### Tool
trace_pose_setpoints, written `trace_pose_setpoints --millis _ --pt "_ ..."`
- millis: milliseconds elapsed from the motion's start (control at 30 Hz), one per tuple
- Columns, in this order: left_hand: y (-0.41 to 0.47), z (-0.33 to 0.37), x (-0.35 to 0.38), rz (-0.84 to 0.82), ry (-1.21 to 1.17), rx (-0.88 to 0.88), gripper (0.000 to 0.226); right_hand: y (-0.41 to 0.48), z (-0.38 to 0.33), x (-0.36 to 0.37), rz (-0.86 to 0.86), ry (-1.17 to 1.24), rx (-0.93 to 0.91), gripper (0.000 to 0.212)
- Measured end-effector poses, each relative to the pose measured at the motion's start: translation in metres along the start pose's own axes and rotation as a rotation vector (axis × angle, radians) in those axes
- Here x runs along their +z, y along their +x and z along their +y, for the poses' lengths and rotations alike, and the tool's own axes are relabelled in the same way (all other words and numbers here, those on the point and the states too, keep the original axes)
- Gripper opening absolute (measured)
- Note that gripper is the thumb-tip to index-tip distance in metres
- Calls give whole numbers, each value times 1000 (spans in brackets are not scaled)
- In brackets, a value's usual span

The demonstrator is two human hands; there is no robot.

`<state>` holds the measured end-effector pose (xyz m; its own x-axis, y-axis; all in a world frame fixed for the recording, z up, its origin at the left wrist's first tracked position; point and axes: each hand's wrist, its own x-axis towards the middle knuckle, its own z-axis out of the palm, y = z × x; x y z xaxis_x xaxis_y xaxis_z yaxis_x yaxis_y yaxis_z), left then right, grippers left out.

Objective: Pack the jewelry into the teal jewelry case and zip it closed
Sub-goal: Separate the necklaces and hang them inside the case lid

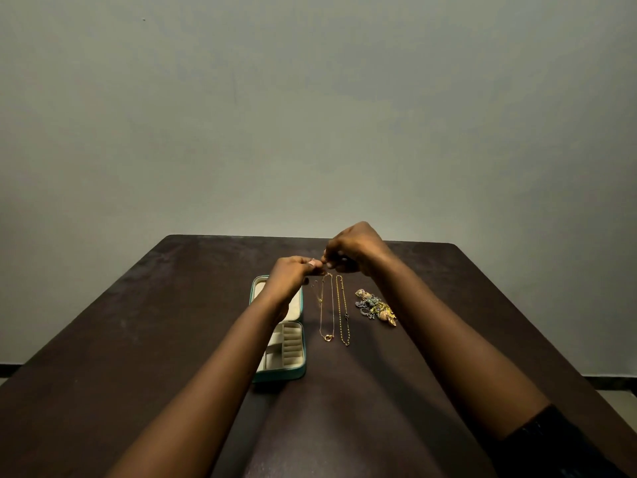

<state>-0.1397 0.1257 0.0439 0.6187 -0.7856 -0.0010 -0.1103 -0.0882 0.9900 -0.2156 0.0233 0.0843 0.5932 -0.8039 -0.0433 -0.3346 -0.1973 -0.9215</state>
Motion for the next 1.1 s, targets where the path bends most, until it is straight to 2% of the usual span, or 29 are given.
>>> trace_pose_setpoints --millis 100,167,367,500,633,833,1000,1100 --pt "1 0 1 7 33 15 25 -3 -2 2 23 -31 -10 9" --pt "0 2 1 -10 44 6 25 -5 -3 4 37 -52 -14 13" --pt "-9 6 0 -61 30 -84 22 -5 -1 7 82 -96 -50 12" --pt "-9 12 -3 -91 40 -99 25 -3 0 6 57 -121 -42 13" --pt "-4 11 -11 -116 143 -122 26 0 5 3 -8 -152 -14 13" --pt "0 14 -22 -150 106 -161 26 -2 15 3 -143 -120 -41 21" --pt "3 13 -28 -143 35 -178 19 -1 19 10 -333 89 -63 22" --pt "4 13 -32 -111 36 -165 18 1 22 12 -345 107 -101 21"
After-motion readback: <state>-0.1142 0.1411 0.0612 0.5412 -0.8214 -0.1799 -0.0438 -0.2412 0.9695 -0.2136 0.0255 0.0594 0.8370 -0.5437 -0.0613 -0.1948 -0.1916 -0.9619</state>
